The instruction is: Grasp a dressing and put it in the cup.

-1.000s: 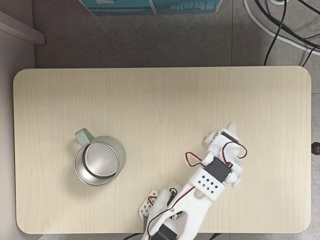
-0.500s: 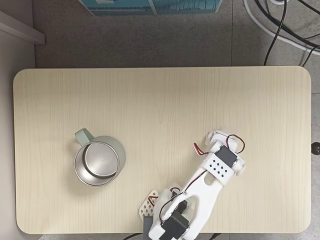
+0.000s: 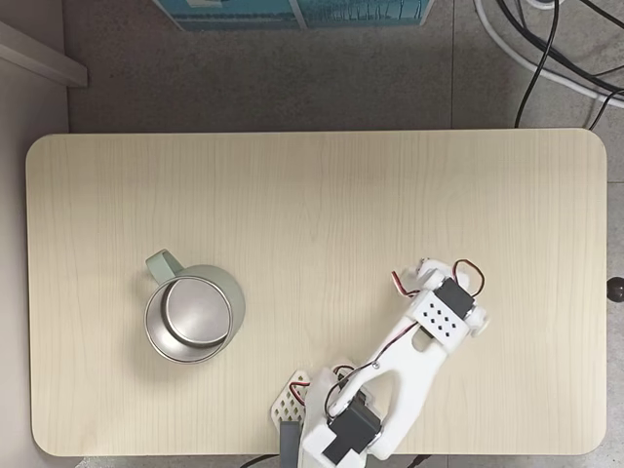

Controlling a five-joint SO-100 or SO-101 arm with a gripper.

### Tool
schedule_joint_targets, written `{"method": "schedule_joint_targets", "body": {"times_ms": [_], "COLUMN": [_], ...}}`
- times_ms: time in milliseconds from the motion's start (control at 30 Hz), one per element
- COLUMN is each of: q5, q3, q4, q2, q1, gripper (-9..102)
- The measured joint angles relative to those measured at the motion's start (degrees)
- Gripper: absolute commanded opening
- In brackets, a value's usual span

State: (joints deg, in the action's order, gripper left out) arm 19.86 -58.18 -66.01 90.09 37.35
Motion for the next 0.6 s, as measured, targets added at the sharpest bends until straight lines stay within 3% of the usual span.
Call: {"method": "schedule_joint_targets", "body": {"times_ms": [167,600], "q5": [-0.3,-4.8], "q3": [-4.7,-29.9], "q4": [-5.1,-31.5], "q2": [-1.2,-20.4], "q1": [0.4,-7.3], "gripper": [0,0]}}
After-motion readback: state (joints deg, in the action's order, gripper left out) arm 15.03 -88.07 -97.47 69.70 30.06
